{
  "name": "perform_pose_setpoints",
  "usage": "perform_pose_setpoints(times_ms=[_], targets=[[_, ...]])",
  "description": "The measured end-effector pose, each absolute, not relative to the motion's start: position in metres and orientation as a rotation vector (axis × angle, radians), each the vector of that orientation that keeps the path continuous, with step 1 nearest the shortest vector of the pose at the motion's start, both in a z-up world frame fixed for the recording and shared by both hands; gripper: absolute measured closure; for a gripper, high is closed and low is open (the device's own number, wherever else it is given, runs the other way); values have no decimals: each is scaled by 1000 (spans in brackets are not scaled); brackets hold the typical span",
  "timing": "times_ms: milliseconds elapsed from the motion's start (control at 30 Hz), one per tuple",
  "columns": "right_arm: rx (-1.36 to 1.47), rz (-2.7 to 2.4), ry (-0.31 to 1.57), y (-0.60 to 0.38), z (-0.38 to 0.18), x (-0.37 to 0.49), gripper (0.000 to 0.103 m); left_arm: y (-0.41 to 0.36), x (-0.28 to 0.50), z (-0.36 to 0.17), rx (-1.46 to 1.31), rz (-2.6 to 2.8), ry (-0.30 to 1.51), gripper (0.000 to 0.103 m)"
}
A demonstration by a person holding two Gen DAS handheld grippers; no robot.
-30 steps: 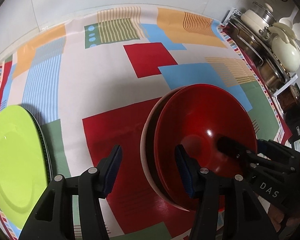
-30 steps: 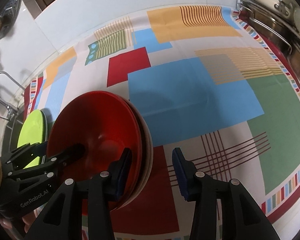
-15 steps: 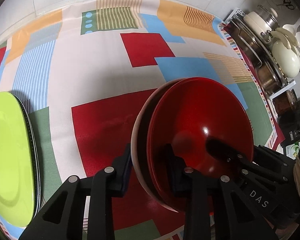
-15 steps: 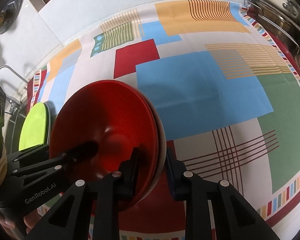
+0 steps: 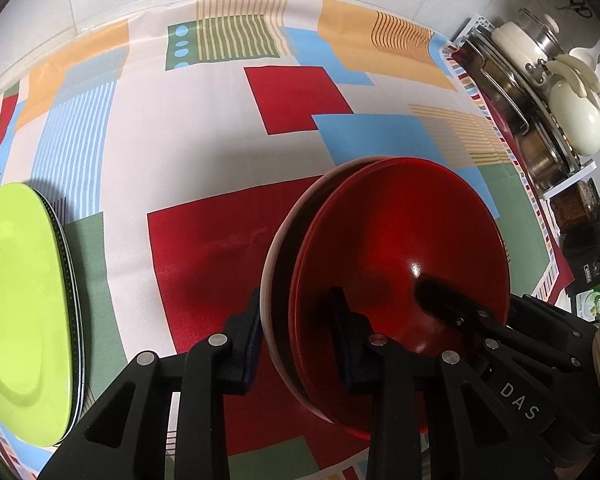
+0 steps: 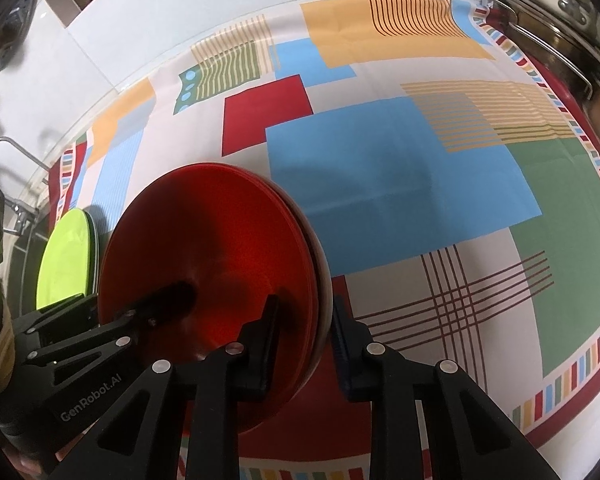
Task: Organize plates and bowls
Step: 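Lift the bowl stack with both grippers and carry it over the lime-green plate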
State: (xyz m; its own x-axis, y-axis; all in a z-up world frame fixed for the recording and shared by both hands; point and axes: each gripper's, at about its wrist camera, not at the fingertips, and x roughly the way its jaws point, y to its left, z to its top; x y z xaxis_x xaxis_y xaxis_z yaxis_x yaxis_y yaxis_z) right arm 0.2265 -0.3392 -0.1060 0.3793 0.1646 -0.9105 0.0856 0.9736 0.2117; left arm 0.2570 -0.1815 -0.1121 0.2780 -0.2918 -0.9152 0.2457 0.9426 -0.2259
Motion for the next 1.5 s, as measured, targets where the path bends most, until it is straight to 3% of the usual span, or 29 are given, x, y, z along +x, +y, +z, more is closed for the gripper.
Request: perform_pose_setpoints(times_ms=[700,1500], targets=[[214,109,1148,-306,-76,228,79,-138,246,-82,-106,-288,1165,73],[112,284,1110,-195,-58,231,79,-14,219,-66,-246,-123,1088,73]])
